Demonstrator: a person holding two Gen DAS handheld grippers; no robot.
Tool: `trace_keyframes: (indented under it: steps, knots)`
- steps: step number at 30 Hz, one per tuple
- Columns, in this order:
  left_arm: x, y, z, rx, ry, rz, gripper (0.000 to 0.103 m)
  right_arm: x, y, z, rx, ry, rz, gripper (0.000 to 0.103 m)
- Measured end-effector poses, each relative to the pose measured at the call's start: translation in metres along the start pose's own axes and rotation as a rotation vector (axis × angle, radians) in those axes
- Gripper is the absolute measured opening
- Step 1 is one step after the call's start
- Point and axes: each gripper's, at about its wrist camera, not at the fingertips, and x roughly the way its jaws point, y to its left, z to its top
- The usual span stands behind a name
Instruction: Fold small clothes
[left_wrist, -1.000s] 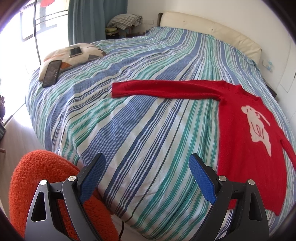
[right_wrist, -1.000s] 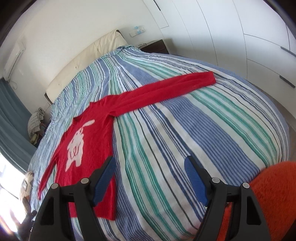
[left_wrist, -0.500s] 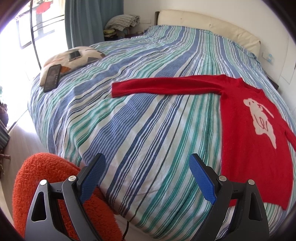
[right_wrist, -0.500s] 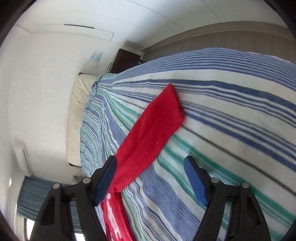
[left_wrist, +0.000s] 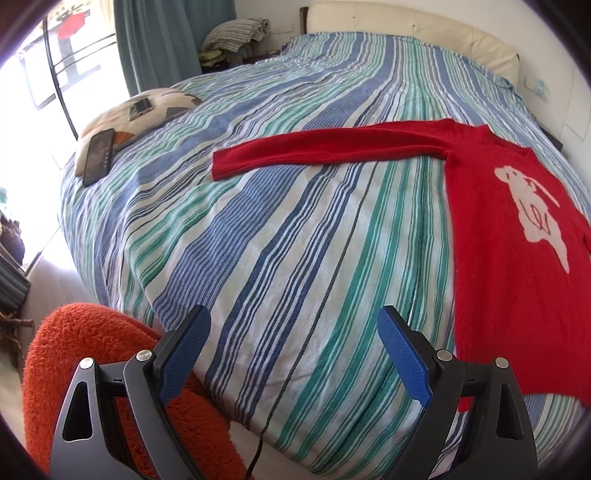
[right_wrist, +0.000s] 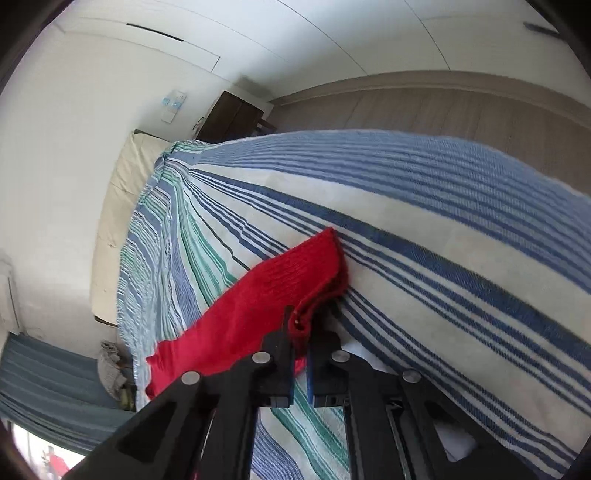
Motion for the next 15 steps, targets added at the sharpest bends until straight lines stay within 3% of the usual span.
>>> trace_keyframes:
  steps: [3, 6, 8, 11, 15]
  knots:
    - [0.001, 0.000, 0.000, -0.004, -0.003, -0.011, 0.093, -0.022, 0.056, 0.012, -0.199, -0.090, -0.082, 0.004]
    - [0.005, -0.001, 0.001, -0.009, 0.012, -0.037, 0.093, -0.047, 0.144, 0.012, -0.447, -0.198, -0.106, 0.004]
    - [0.008, -0.002, 0.002, -0.015, 0.022, -0.057, 0.093, -0.054, 0.208, 0.001, -0.584, -0.228, -0.048, 0.004]
    - [0.008, -0.002, 0.004, -0.030, 0.023, -0.083, 0.093, -0.048, 0.302, -0.044, -0.769, -0.190, 0.088, 0.004]
    - [0.007, 0.005, 0.007, -0.052, 0.019, -0.087, 0.093, -0.015, 0.396, -0.144, -0.963, -0.008, 0.325, 0.004]
